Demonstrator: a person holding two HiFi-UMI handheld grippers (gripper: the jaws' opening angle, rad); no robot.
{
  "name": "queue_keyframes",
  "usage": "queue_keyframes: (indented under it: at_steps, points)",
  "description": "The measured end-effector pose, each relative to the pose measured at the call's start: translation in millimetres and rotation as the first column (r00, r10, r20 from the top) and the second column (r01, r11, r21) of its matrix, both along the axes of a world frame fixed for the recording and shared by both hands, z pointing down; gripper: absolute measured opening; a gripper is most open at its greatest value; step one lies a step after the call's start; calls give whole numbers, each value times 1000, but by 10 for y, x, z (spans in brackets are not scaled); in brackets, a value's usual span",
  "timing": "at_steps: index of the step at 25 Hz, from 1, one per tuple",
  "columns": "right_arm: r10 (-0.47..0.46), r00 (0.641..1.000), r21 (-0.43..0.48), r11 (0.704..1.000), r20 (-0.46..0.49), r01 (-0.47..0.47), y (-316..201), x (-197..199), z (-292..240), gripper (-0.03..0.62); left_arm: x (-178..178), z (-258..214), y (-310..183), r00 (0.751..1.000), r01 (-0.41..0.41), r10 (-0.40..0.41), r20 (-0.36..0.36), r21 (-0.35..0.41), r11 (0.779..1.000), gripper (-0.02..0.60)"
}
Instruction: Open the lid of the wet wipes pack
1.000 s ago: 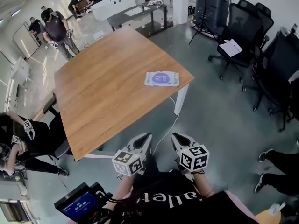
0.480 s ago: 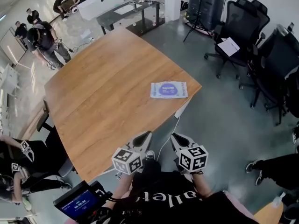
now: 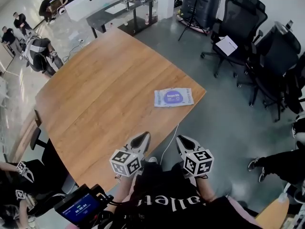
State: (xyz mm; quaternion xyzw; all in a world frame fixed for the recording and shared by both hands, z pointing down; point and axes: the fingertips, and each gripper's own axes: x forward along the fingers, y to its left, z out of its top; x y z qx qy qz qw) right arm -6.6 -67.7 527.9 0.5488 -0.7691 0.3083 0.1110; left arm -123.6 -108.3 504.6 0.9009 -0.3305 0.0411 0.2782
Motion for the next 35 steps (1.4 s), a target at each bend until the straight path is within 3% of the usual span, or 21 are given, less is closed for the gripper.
queue_keyframes:
  at_steps: [6, 10, 17, 20, 26, 30, 33, 35]
  points:
    - [45, 999, -31, 999, 10, -44, -132, 197, 134, 35, 122, 158, -126, 999, -32, 33, 20, -42, 999, 3]
    - [43, 999, -45, 998, 12, -43, -436, 385, 214, 35, 177, 208, -379, 999, -7, 8, 32, -54, 999, 2]
    - [-104, 995, -68, 992, 9, 104, -1176, 701, 300, 35, 370, 202, -1014, 989, 146, -143, 47, -52, 988, 2]
    - [-193, 981, -82, 978, 1, 192, -1437, 728, 377, 35, 482, 318, -1218, 983, 174, -169, 67, -76, 982, 3]
    - [-353, 934, -110, 932, -47, 346, -1725, 673, 532, 37, 692, 725, -1523, 964, 142, -116, 239, -93, 986, 8]
    - [-430, 899, -136, 899, -85, 417, -1814, 698, 661, 37, 912, 1025, -1659, 943, 51, -1, 334, -141, 989, 63]
    - [-453, 888, -151, 886, -79, 439, -1871, 725, 698, 37, 1072, 1070, -1753, 909, -38, 96, 406, -149, 988, 89]
    - [-461, 884, -160, 881, -73, 446, -1900, 737, 708, 37, 1137, 1177, -1786, 867, -107, 167, 470, -152, 983, 101]
